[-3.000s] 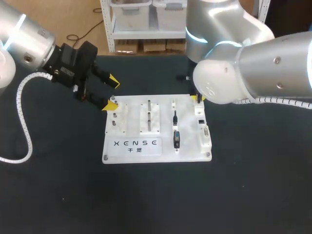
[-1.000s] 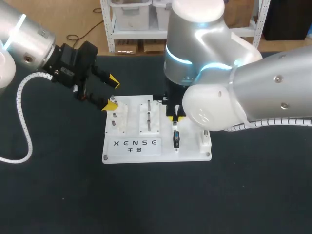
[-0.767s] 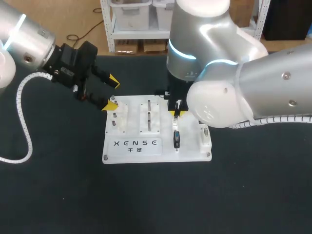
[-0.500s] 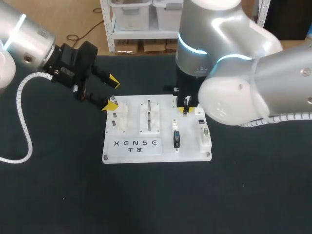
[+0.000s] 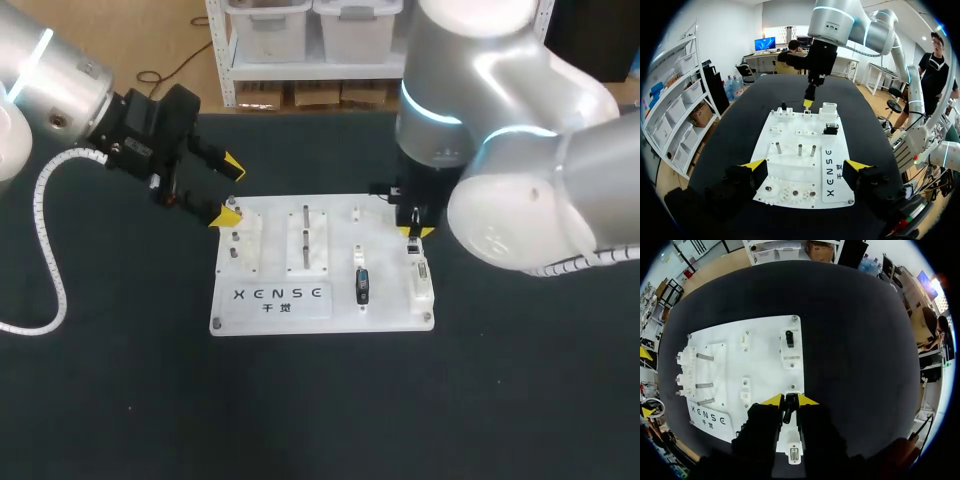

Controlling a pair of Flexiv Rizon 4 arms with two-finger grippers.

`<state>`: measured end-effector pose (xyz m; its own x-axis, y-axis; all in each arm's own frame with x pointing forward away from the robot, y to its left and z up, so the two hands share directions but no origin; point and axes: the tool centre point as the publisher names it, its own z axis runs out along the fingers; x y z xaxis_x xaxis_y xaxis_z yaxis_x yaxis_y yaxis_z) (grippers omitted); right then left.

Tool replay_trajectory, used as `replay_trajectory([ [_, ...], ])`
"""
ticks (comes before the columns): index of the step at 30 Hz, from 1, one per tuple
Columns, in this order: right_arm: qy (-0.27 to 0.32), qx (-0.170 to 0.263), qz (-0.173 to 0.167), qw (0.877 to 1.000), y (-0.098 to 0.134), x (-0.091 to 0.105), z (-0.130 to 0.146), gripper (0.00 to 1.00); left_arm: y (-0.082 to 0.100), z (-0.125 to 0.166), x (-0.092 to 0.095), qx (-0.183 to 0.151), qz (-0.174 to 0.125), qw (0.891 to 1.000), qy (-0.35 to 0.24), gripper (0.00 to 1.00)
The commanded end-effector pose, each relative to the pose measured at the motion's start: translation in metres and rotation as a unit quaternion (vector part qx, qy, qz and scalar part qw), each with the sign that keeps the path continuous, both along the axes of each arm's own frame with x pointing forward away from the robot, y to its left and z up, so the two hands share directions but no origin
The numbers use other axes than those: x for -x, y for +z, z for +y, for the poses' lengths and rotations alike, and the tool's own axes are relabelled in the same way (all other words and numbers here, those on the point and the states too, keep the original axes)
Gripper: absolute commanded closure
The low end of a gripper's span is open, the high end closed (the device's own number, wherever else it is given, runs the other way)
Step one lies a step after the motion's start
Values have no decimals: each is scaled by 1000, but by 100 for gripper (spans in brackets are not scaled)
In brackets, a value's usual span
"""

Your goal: Insert the USB connector, Ethernet cable, and multi-pin plug into their matching sockets one by one.

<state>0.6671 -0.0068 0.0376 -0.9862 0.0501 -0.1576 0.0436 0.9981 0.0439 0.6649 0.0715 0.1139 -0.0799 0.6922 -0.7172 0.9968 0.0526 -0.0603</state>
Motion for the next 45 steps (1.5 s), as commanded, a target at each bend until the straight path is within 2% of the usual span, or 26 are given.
replay_trajectory([
  [1,-2,-2,0,1000,-4,0,-2,100,-1,1,1,1,-1,1000,0,0],
  [23,-4,-2,4,1000,-16,0,-3,100,-1,1,1,1,-1,1000,0,0],
  [40,-18,22,23,999,-38,-3,-3,100,-1,1,1,1,-1,1000,0,0],
  [45,-16,21,19,999,-32,-4,0,100,-1,1,1,1,-1,1000,0,0],
])
